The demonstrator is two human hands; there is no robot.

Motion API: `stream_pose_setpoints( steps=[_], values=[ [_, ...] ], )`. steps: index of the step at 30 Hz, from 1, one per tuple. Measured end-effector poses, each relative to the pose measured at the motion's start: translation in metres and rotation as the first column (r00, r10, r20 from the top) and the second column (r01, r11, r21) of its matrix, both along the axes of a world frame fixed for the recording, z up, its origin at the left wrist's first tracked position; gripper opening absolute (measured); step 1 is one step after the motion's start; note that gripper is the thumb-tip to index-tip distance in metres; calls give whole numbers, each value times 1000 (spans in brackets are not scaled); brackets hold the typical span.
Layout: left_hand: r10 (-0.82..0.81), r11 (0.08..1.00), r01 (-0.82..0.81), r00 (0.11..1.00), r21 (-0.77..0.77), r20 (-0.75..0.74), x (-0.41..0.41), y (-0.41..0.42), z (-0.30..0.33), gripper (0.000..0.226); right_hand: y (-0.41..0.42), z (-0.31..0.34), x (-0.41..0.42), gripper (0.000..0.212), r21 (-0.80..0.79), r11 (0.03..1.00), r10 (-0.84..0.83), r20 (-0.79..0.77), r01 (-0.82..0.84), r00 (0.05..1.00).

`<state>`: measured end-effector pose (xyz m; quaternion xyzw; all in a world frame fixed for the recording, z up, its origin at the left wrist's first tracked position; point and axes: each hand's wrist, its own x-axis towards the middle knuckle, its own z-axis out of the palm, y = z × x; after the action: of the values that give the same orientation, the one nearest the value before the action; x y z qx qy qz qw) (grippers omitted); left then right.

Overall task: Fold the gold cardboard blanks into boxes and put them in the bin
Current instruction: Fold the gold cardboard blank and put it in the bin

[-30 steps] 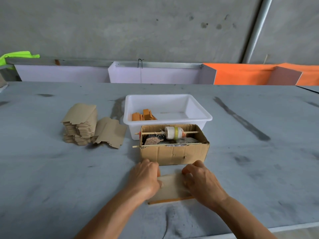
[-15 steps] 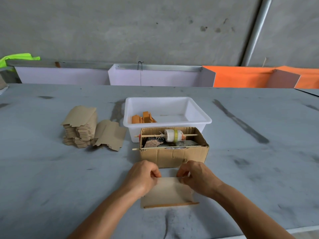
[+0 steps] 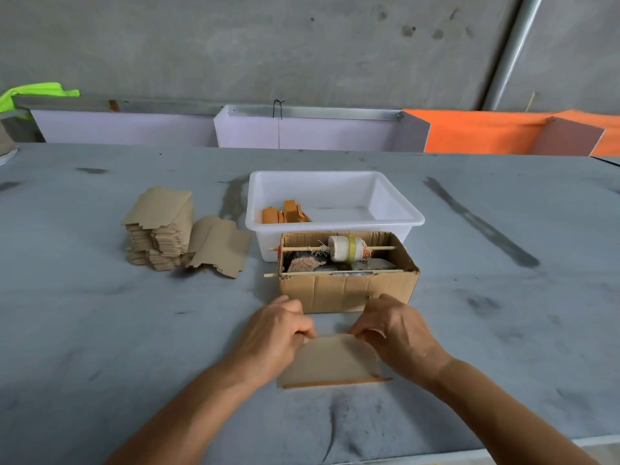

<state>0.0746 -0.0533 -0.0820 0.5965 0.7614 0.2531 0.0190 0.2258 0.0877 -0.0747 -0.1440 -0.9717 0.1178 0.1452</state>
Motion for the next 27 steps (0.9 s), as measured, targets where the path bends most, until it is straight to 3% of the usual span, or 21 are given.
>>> stream_pose_setpoints(
  steps=[5, 9, 14, 17, 18, 21, 24, 27],
  values=[
    [-159, 987, 155, 894, -43, -419, 14, -7, 19, 13, -8, 1, 5, 24, 379, 920, 122, -27, -103, 992],
    [-252, 963, 139, 765, -230, -592, 21, -7, 22, 26, -14, 5, 6, 24, 527, 831, 139, 113, -178, 984],
    [-242, 940, 30, 764, -341, -598, 32, -11, 18, 27, -21, 4, 11, 10, 483, 860, 76, 198, -165, 977],
    [-108, 947, -54, 874, -316, -475, 35, -11, 17, 7, -24, -3, 11, 29, 416, 906, -43, 268, -75, 962],
    [-60, 956, -78, 892, -282, -449, 35, -10, 11, 21, -27, -1, 10, 30, 390, 919, -58, 271, -54, 961],
    [-13, 950, -126, 899, -287, -437, 42, -3, 9, 45, -32, -1, 9, 33, 383, 923, -21, 144, -36, 989],
    [14, 937, -161, 904, -310, -428, 46, -1, 8, 34, -30, -2, 9, 29, 418, 908, -23, 120, -30, 992],
    [25, 943, -165, 902, -291, -431, 40, -5, 2, 37, -22, -4, 15, 24, 390, 921, -12, 85, -22, 996]
  ],
)
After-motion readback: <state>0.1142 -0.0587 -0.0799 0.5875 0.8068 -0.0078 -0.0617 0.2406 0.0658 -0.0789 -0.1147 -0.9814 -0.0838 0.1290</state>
